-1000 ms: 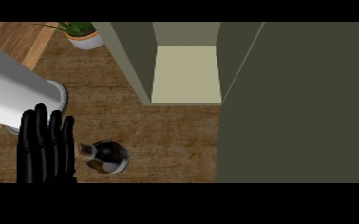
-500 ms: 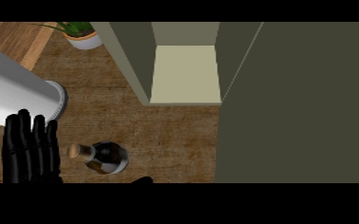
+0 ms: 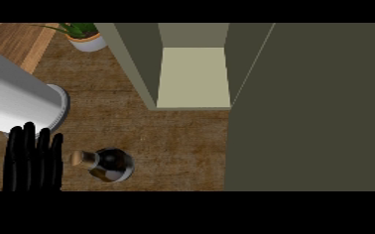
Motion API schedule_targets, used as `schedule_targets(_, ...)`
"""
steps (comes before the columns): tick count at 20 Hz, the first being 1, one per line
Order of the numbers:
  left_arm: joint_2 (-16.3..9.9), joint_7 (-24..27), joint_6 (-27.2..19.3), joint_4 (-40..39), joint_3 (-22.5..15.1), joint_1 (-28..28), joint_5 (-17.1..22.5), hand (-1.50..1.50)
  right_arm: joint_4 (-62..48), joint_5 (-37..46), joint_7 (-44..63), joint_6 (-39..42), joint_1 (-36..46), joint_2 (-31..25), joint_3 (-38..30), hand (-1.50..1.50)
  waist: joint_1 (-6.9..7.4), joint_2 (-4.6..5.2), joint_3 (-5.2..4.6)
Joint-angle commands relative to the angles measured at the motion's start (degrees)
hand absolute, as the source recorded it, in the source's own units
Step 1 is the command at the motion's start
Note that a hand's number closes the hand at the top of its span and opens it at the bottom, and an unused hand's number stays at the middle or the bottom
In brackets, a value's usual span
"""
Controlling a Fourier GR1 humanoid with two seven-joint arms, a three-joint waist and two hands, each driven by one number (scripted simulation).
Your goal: Pick up the wine, place it into the cabinet and close the cabinet
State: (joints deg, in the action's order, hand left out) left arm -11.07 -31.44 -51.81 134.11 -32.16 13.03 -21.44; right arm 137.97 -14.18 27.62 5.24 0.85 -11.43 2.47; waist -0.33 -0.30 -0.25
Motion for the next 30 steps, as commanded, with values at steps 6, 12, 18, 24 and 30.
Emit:
schedule_targets(6, -0.6, 20.3, 5.8, -5.4, 9.7, 5.8, 24.7, -1.5, 10.1, -0.7, 7.3, -2.8, -0.3, 1.3, 3.7, -1.5, 0.37, -0.01, -0.03)
schedule_targets(12, 0.1, 34.5, 16.4, -10.4, 18.3, 12.8, 37.1, -1.5, 9.5, -2.1, 3.0, -0.1, -4.0, 1.7, 1.0, -1.5, 0.48, -0.1, 0.08)
schedule_targets(18, 5.8, 45.6, 22.7, -23.4, 18.3, 13.3, 40.3, -1.5, 10.3, -7.2, 6.9, -0.1, -1.7, -0.5, -4.2, -1.5, 0.06, 0.06, 0.18)
schedule_targets(24, 2.1, 45.8, 29.4, -25.7, 24.2, 13.2, 44.6, -1.5, 8.6, -2.7, 5.2, -0.6, -0.6, 1.6, -1.4, -1.5, 0.24, 0.16, 0.23)
schedule_targets(30, 4.7, 51.3, 33.4, -32.5, 24.3, 12.0, 46.0, -1.5, 9.6, -3.8, 8.7, -0.7, 1.7, 0.9, -1.7, -1.5, 0.23, 0.15, 0.22)
